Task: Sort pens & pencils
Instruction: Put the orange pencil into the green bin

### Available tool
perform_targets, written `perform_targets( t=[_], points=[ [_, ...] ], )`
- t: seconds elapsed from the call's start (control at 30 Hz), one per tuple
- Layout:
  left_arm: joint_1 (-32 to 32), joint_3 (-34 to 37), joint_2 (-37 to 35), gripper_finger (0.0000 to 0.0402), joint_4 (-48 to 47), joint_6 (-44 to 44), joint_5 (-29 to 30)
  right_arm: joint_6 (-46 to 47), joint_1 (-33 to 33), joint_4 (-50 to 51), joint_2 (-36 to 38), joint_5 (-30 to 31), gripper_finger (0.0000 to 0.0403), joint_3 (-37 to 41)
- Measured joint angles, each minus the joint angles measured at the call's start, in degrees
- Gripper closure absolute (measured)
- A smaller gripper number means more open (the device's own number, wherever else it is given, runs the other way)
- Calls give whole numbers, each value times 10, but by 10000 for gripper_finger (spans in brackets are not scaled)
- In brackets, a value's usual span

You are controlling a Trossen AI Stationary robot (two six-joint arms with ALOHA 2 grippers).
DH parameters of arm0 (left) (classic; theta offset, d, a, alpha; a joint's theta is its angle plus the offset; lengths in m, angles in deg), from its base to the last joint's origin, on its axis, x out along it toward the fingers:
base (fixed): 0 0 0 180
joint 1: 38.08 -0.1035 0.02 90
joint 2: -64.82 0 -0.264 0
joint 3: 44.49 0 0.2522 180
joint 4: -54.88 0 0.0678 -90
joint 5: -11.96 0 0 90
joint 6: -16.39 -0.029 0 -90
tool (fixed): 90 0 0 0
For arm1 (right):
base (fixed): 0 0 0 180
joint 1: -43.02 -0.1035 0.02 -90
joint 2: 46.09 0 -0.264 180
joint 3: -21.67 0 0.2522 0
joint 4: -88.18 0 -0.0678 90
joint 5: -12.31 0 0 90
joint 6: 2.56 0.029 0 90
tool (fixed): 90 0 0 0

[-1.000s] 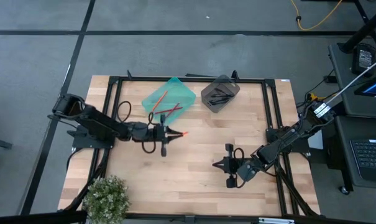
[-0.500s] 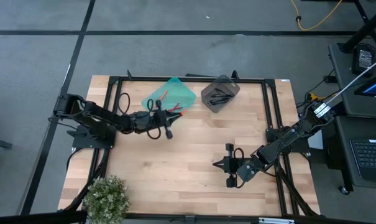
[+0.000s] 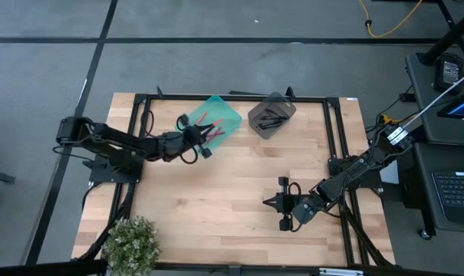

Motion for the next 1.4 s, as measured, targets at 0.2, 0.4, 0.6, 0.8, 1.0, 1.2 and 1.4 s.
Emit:
perform_targets(
  t=[0.2,0.4,0.6,0.8,1.0,1.2,1.4],
  points=[
    [-30,-30,-21,388,-184,63,3,0,0,0,0,0,399,0],
    [-78,-97,-17,388,-342,92,-58,0,8,-1,0,0,399,0],
    [-133,-160,-17,388,-473,143,-163,-1,19,-1,0,-6,399,0],
    [-165,-176,-17,388,-535,166,-227,-2,19,-1,0,-6,399,0],
    [-180,-177,-3,388,-546,180,-309,-11,23,-1,0,-6,399,0],
    [-193,-177,35,388,-566,182,-343,-18,37,-2,0,-6,399,0],
    [-193,-178,56,388,-564,173,-347,-19,51,-2,0,-22,399,0]
  ],
)
